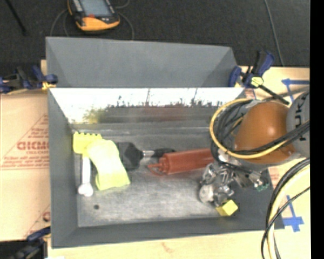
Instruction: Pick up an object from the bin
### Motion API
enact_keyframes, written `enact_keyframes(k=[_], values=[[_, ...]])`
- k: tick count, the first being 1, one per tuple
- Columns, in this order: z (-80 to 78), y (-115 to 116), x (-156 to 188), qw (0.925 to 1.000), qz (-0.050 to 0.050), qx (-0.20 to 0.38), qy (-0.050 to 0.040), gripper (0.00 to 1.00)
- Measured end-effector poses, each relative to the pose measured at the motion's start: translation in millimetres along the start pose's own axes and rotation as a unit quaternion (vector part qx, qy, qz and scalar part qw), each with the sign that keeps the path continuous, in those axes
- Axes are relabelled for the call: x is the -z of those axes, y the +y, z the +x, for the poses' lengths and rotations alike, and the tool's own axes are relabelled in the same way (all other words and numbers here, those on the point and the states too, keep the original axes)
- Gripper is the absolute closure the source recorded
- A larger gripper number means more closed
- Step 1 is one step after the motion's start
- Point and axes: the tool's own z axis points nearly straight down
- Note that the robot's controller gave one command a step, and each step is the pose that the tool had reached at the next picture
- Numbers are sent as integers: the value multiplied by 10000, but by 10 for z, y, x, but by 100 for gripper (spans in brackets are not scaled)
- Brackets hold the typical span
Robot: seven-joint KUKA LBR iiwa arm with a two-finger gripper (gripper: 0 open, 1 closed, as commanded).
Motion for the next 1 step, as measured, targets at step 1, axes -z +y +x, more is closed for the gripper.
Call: enact_keyframes(k=[1], values=[[-6, -2, 19, 10000, 9, 9, -8, 100]])
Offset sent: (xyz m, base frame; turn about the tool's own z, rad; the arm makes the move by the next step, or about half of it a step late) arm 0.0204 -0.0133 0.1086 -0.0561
